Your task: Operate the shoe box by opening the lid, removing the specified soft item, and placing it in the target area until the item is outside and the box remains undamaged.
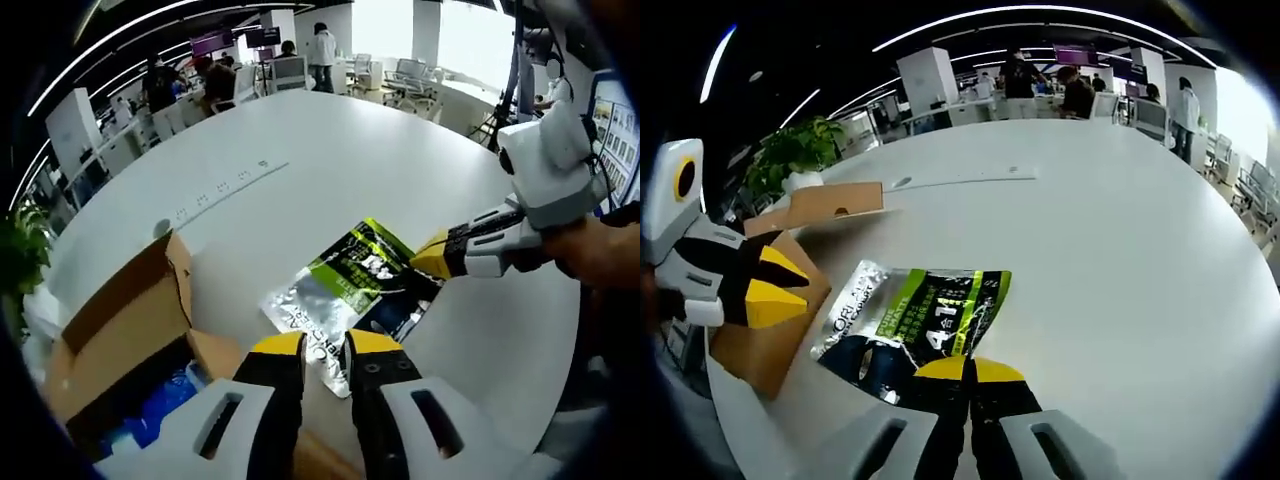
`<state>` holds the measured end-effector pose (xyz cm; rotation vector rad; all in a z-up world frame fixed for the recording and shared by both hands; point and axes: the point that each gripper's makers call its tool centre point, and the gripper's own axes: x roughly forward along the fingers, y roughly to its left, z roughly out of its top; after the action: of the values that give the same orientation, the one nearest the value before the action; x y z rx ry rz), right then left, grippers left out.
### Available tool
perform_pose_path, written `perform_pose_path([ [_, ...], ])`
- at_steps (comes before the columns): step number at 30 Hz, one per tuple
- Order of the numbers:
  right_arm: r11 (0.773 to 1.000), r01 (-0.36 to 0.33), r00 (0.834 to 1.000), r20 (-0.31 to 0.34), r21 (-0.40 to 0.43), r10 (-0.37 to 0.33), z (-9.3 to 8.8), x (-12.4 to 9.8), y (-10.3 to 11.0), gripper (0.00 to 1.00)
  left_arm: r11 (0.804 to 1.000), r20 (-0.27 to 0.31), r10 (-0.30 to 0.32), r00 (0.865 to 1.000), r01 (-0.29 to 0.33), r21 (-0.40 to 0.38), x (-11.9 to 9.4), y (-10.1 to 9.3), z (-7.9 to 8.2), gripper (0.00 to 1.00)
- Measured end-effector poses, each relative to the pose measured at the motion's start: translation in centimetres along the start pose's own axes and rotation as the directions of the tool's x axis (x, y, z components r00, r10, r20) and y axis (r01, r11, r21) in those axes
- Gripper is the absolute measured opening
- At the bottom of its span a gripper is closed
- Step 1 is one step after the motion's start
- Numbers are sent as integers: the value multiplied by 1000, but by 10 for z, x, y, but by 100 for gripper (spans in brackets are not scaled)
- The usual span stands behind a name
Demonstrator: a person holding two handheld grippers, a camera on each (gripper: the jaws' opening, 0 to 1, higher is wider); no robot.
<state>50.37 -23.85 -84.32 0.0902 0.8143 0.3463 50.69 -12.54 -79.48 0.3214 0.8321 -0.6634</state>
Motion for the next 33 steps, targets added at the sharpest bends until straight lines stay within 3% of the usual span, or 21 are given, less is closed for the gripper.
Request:
perform_pose_path([
  [18, 1000, -5, 999, -52, -18, 5, -9, -2, 2, 1, 998, 55, 7, 998, -4, -58, -28, 16, 5, 16],
  [24, 998, 9, 999, -50, -67, -13, -8, -9, 3, 7, 997, 69, 24, 997, -19, -76, -41, 30, 3, 17],
  [33, 989, -1, 1000, -27, -147, -3, 8, -25, 15, 26, 992, 83, 28, 996, -17, -123, -61, 48, -5, 20],
])
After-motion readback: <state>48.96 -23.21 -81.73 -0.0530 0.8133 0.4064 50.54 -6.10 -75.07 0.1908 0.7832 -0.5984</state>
